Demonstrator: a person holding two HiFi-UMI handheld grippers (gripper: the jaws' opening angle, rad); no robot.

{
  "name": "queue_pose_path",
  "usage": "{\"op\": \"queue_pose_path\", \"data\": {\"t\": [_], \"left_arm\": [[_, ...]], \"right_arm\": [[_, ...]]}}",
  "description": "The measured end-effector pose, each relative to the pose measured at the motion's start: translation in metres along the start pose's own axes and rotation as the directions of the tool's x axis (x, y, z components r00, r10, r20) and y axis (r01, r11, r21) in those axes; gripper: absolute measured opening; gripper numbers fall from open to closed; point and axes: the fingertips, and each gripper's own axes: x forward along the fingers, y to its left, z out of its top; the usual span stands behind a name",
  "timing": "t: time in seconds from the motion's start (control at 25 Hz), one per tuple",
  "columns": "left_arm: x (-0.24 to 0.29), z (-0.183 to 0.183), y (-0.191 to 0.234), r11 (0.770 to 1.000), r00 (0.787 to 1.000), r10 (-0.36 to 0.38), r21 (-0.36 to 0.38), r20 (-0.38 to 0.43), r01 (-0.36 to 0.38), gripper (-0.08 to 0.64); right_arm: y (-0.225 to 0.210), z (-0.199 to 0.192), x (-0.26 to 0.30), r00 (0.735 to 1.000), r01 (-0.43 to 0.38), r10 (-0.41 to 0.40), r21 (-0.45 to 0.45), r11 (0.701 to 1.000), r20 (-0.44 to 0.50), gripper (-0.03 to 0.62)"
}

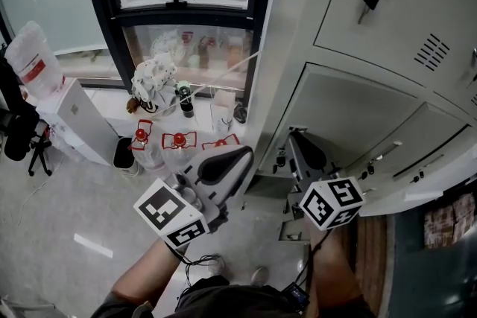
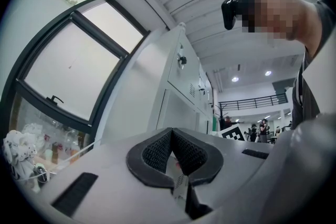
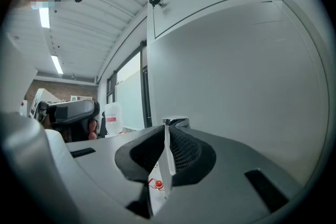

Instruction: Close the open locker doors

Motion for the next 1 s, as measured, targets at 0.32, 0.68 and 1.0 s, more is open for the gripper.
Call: {"op": "queue_pose_path", "data": {"t": [0.32,0.68,1.0], "left_arm": [[0.004,-0.002,0.008,1.0,1.0,0.006,0.0,-0.006,-0.006,0.009],[0.007,-0.002,0.007,1.0,1.0,0.008,0.003,-0.008,-0.008,0.009],[0.006,-0.002,0.002,1.0,1.0,0.019,0.007,-0.009,-0.018,0.009]], "right_arm": [[-0.006,-0.003,0.008,1.0,0.003,-0.003,0.006,1.0,-0.007,0.017],[-0.009,-0.002,0.012,1.0,-0.003,0.003,0.003,1.0,-0.011,0.017],[-0.011,-0.002,0.015,1.0,-0.002,0.002,0.003,1.0,-0.012,0.017]]}}
